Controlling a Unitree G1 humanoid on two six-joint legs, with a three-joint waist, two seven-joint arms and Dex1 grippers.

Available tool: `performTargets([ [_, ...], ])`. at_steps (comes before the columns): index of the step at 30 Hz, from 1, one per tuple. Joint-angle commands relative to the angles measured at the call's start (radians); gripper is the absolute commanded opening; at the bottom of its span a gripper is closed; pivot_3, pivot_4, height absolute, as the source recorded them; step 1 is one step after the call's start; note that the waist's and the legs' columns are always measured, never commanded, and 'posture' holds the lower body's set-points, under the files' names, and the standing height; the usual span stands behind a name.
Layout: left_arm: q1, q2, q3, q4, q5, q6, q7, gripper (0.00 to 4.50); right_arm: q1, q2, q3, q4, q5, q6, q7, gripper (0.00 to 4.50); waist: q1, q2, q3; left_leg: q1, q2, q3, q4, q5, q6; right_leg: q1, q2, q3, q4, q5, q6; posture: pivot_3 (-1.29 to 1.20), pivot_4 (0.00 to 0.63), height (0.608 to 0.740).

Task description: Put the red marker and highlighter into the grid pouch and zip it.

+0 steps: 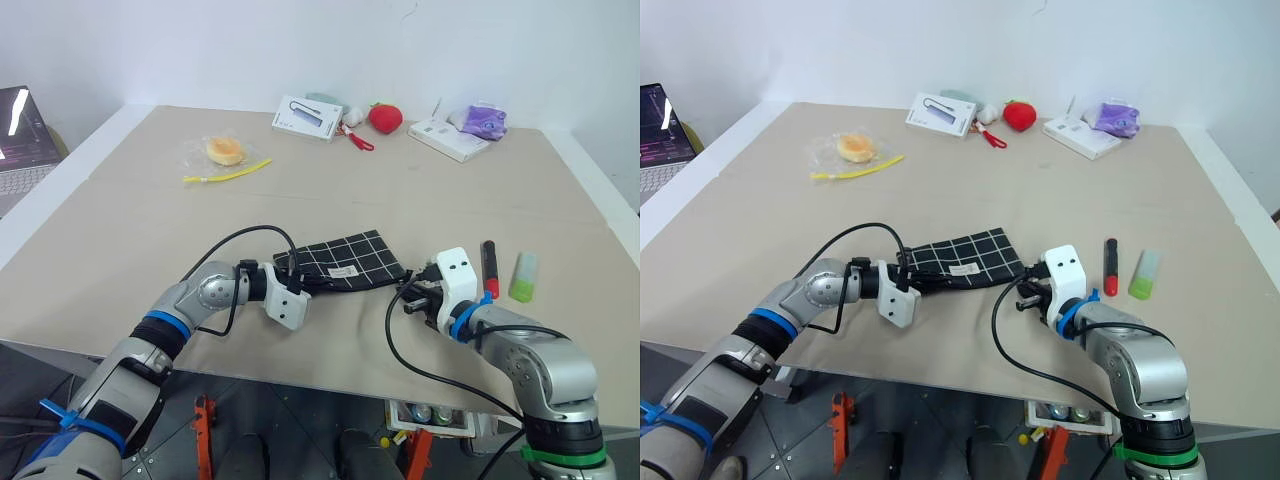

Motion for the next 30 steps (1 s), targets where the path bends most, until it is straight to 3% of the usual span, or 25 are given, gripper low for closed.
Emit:
performTargets([
  [1, 0.045, -0.011, -0.037, 0.01, 0.007, 0.009, -0.025, 0.0, -0.011, -0.002, 0.022, -0.029, 0.005, -0.012, 0.006, 0.08, 0.0, 0.0, 0.0, 0.0, 0.0, 0.0, 0.0, 0.0, 0.0, 0.0, 0.0, 0.0, 0.0, 0.0, 0.0, 0.0, 0.15, 0.733],
  [30, 0.054, -0.029, -0.011, 0.001, -0.02, 0.033, -0.05, 0.0, -0.056, 0.078, 0.189, -0.148, 0.094, 0.035, 0.055, 0.08, 0.0, 0.0, 0.0, 0.0, 0.0, 0.0, 0.0, 0.0, 0.001, 0.0, 0.0, -0.001, 0.0, -0.001, 0.0, 0.0, 0.15, 0.733],
])
